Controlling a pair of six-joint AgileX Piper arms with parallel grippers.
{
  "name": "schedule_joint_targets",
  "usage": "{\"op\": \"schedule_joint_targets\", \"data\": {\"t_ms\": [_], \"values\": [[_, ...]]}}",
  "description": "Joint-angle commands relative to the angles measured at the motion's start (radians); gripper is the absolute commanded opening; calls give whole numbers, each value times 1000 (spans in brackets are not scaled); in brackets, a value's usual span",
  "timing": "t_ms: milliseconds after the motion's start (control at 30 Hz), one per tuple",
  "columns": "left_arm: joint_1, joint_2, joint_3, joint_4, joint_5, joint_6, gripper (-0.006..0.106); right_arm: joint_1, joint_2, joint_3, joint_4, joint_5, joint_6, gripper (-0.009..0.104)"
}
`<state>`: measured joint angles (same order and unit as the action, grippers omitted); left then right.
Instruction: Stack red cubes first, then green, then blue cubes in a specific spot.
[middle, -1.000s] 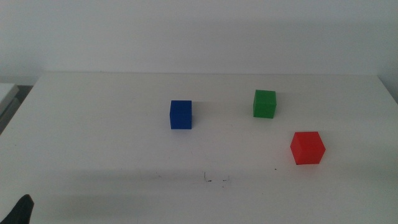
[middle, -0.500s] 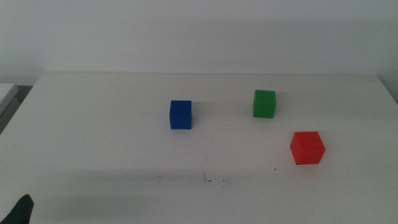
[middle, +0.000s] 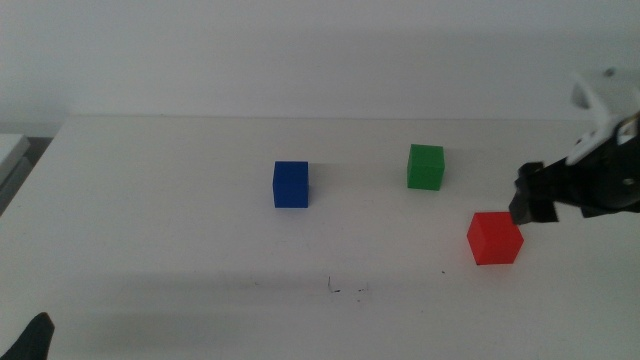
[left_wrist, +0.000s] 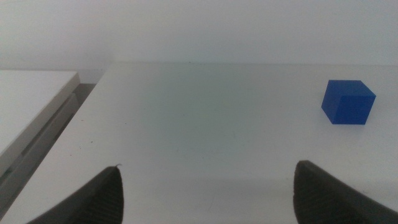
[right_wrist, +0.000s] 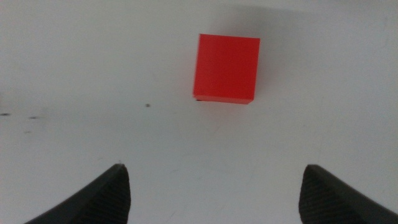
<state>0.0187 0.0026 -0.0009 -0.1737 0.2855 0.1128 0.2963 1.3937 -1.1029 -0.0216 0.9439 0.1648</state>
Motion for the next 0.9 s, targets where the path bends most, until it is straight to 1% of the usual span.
{"op": "schedule_joint_targets", "data": {"t_ms": [0,67,167,300,433,700,767,800,833,867], "values": [[2,-3,1,0,-14,-7,93,2,51,-9,-42,-42,-5,93],[2,-3,1,0,-14,-7,93,0,99,-29,-49,-64,-5,93],[2,-3,1,0,-14,-7,93,-15,180,-92,-24,-46,-5,93],[2,-3,1,0,-14,-7,93,-28,286,-163,-23,-40,-8,93],[2,-3,1,0,-14,-7,93,-31,363,-175,-24,-47,-8,93],[2,-3,1,0,-14,-7,93,-39,480,-175,-35,-143,-2,92],[2,-3,1,0,-14,-7,93,-39,507,-175,-35,-173,-2,85],[2,-3,1,0,-14,-7,93,-39,517,-175,-35,-190,-2,79],[2,-3,1,0,-14,-7,93,-39,524,-175,-35,-203,4,70],[2,-3,1,0,-14,-7,93,-39,526,-175,-44,-208,22,57]]}}
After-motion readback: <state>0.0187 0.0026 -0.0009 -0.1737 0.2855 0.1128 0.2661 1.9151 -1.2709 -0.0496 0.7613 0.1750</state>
